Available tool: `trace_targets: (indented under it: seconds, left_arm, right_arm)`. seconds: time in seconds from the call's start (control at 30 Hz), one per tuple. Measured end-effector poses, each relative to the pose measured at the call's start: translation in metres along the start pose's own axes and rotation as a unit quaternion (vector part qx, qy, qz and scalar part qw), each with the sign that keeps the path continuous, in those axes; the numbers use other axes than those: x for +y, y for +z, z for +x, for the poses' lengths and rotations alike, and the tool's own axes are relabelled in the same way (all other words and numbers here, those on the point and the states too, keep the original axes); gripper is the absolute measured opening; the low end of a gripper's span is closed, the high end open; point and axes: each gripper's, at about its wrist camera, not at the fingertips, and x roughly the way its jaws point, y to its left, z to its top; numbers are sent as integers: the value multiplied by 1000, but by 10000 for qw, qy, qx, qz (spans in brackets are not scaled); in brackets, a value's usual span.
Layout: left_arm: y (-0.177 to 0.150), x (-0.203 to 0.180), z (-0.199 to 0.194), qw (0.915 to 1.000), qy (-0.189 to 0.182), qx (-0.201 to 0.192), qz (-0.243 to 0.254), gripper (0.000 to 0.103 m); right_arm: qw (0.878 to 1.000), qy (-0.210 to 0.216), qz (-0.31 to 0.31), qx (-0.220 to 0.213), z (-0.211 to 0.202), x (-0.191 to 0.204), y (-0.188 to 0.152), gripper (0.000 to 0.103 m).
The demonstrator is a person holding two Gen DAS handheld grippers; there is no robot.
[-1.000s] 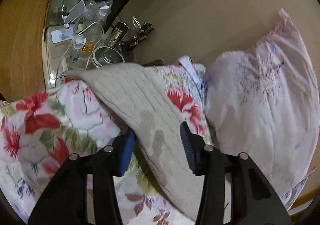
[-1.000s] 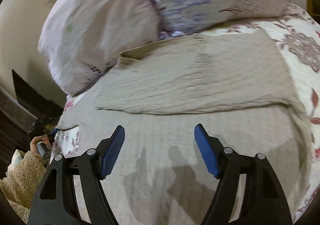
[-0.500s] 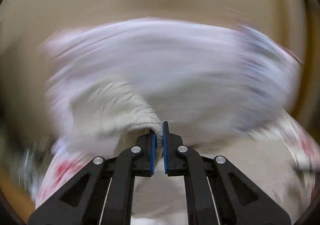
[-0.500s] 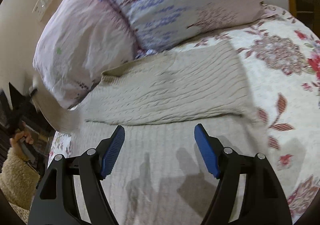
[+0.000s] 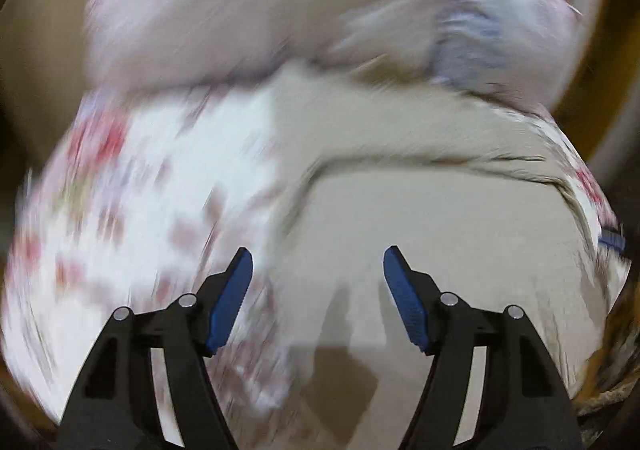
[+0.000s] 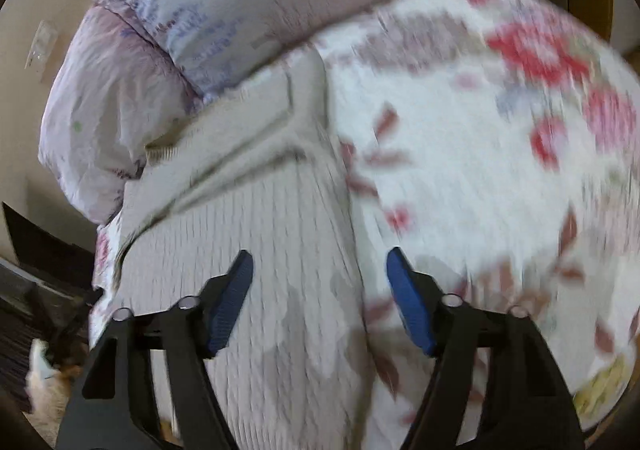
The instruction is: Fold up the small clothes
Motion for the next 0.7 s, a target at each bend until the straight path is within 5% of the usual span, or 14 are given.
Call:
trace_targets:
  seconds: [0.1,0.37,0.47,0.5,0.63,0.7]
  left_arm:
    - [-31,21,2,9968,-309,374,-640,63]
    - [-93,6,-28,9811,-1265,573,-1348,43]
    - [-99,-5,-23,9742,-1479,782,-1516,26]
    - [-100,-7,-19,9711,-1570,915,-1546,13]
    - [-85,-17,-11,9644,-1893,1121,-1469,9]
    - [-55,-15,-12,9616,-2199,819,-1422,9]
  right_arm:
    - [9964,445,269,671,9,-15,-27,41]
    - [9727,1499,834,1561,13,-29,-89,13]
    - [9706,1601,746,1633,15,-22,-90,9]
    - [9709,1644,686,1603,15,-18,-87,8]
    - [9720,1979,335,1218,14,6,-53,8]
    - [9706,2247,214,831,14,21,-19,8]
